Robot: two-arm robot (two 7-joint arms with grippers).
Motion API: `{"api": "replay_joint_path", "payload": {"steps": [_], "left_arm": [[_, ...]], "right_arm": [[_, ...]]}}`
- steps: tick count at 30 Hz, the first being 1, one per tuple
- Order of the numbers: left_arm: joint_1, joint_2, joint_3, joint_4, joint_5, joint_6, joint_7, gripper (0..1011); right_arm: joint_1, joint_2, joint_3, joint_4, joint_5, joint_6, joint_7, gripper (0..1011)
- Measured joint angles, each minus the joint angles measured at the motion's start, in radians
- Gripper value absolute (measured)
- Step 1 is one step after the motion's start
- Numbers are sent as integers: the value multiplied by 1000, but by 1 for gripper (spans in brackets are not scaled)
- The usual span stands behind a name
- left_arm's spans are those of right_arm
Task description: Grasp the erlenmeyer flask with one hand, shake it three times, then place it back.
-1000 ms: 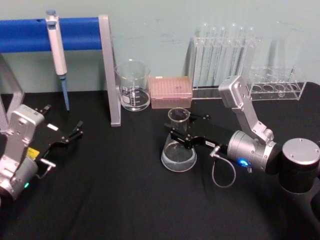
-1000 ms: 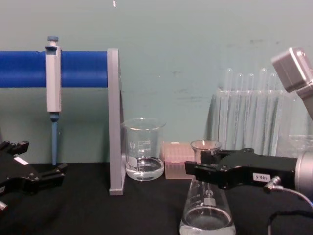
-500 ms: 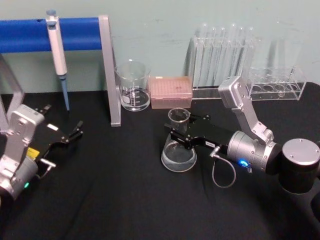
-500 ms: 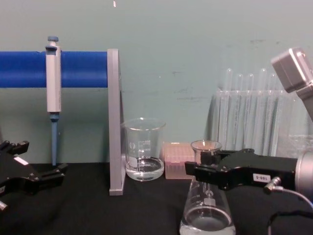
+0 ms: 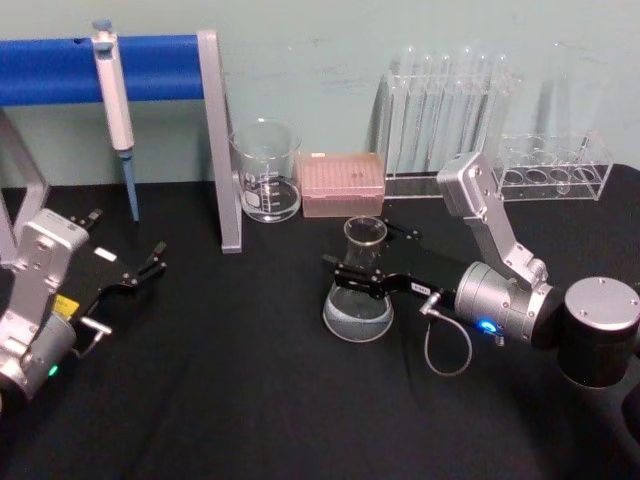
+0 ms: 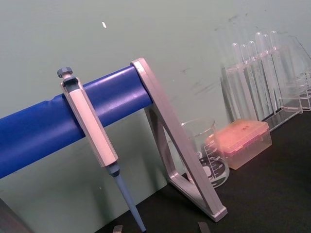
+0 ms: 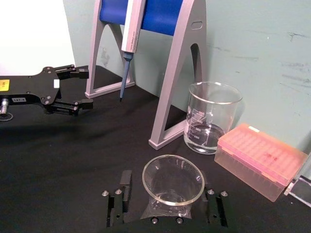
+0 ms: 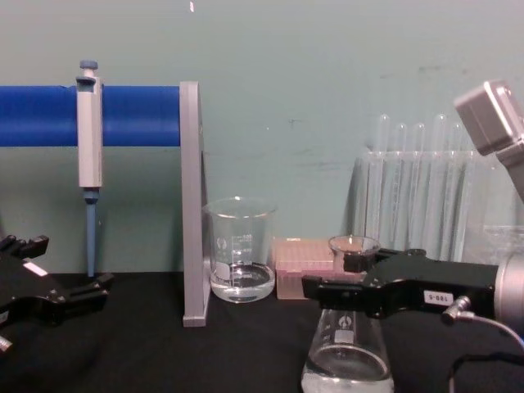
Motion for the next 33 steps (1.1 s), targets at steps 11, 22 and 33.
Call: {"api": "replay_joint_path", "payload": {"steps": [11, 22, 33], "left_arm": [[0, 0, 0, 0, 0, 0, 0, 1001], [0, 0, 0, 0, 0, 0, 0, 1001], [0, 0, 0, 0, 0, 0, 0, 1001]], "right_arm": [[0, 0, 0, 0, 0, 0, 1, 1003], [0, 0, 1, 0, 2, 0, 1, 1002], [-56, 55, 27, -81, 39, 7, 17, 1003]]}}
